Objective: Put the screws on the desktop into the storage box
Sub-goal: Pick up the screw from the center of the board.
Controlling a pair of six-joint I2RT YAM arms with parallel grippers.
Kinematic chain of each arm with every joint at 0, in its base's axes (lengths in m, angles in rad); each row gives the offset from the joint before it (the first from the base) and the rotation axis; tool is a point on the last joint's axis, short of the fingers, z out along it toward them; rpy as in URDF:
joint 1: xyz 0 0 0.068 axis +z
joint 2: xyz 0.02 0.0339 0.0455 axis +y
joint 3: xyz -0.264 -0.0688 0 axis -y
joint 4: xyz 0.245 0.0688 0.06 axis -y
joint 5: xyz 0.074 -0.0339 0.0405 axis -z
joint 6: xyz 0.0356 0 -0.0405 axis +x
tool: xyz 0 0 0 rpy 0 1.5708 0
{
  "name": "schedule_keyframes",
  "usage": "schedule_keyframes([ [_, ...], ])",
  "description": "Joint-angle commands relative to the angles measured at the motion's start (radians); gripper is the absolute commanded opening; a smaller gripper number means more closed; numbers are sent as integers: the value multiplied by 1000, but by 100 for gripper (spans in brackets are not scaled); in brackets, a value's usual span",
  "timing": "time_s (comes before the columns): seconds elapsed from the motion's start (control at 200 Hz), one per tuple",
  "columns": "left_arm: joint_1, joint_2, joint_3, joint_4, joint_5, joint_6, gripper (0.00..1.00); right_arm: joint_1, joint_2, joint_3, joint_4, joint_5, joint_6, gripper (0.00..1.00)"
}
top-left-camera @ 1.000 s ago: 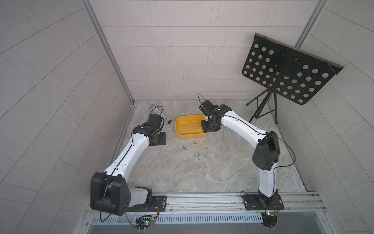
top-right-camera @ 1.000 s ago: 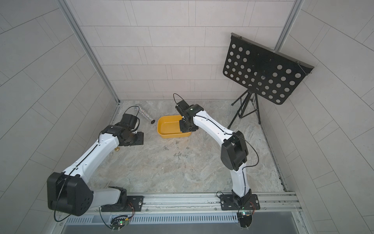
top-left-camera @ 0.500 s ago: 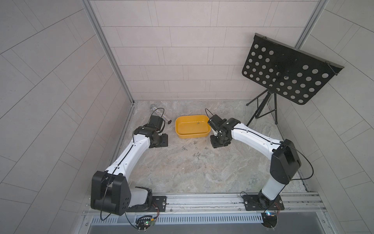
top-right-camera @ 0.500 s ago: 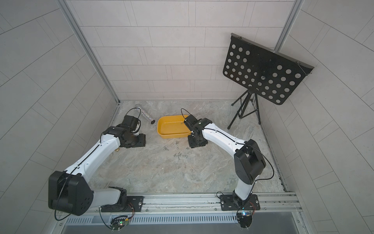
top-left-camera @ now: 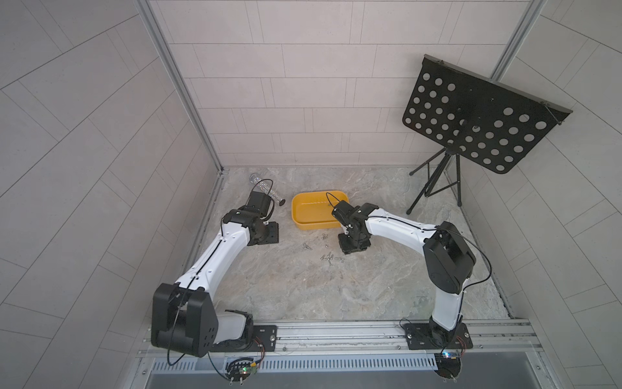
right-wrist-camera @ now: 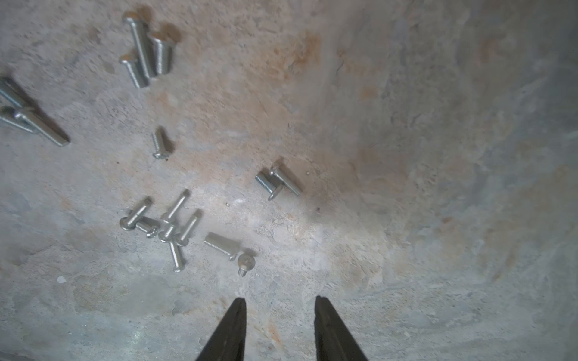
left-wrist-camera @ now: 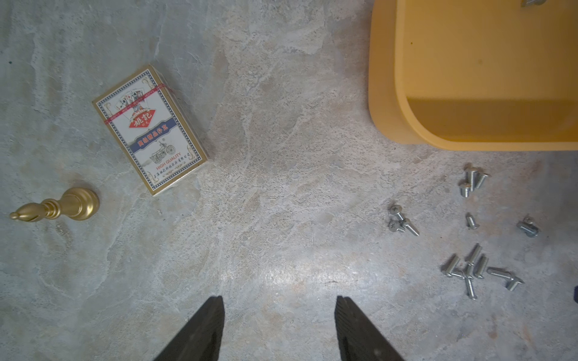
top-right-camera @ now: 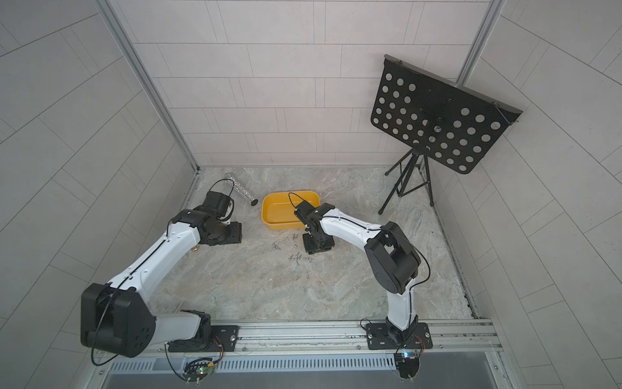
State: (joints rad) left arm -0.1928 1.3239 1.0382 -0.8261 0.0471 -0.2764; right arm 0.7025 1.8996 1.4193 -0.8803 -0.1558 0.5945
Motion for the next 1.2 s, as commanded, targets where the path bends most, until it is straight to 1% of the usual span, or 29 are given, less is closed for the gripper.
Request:
schedule_keyframes([
  [0.0,1,1,-7,-13,-18,-3,63,13,30,23,1,-2,27,39],
  [0.215,1,2,-5,-11,-16,-3,63,31,35,-4,16,-10,53,35],
  [0.52,2,2,-6,-12,-13,-3,63,61,40,-34,18,-13,60,34],
  [0.68,2,1,-7,-13,-17,-3,63,72,49,-39,17,-7,68,31],
  [1.196,3,-2,-6,-13,-19,-3,63,88,104,-49,39,16,82,29],
])
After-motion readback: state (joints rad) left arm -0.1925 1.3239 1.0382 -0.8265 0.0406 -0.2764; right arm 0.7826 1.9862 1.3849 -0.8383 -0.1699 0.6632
